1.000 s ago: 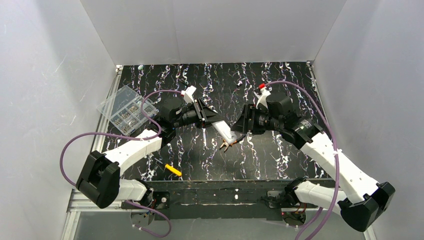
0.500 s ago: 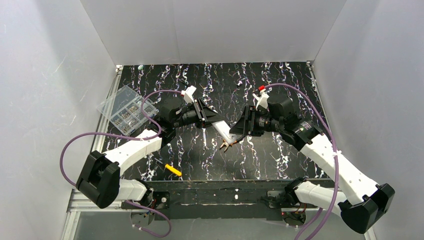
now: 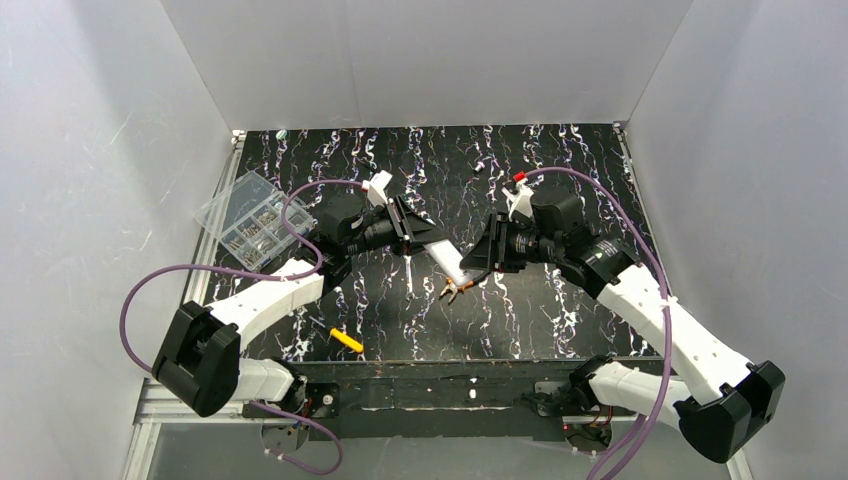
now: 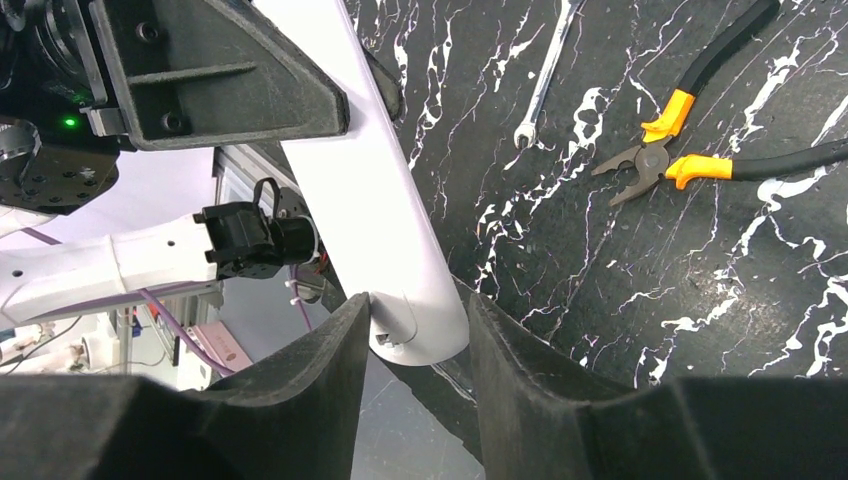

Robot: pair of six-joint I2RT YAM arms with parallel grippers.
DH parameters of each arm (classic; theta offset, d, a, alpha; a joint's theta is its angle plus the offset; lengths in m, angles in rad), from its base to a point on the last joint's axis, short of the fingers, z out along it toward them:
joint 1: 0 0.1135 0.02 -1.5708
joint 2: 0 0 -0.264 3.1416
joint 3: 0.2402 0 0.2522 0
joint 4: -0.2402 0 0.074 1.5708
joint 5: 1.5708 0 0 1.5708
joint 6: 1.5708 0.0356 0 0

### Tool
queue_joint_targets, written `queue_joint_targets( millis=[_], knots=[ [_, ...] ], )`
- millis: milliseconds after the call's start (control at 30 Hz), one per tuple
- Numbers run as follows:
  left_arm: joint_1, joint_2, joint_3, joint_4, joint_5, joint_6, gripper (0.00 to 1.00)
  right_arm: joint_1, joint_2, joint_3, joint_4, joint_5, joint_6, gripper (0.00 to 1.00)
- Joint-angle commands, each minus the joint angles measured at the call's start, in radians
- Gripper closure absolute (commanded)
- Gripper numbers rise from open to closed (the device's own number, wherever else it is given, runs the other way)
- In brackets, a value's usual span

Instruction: Load the batteries into the remote control

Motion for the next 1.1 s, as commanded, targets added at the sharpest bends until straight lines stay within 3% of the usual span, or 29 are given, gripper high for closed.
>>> queue_joint_targets(
  millis=[0,200,367,767,1067],
  knots=[
    [-0.004,-0.036,0.036,0.080,0.041,-0.014,1.00,-0.004,0.019,0.004,-0.009,0.000,-0.032,0.54],
    [-0.004,-0.037,0.039,0.081,0.041,-0.018,1.00,-0.004,0.028,0.008,-0.011,0.014,-0.044,0.64],
    [-0.004,-0.036,0.038,0.077,0.042,-0.012,1.00,-0.004,0.031,0.010,-0.016,0.022,-0.045,0.64],
    [-0.001,-0.021,0.033,0.075,0.035,-0.001,1.00,-0.004,-0.084,0.005,0.035,0.149,-0.017,0.35],
    [0.003,0.006,0.063,0.138,0.010,-0.016,1.00,-0.013,-0.130,-0.133,0.256,0.073,0.165,0.20]
  ],
)
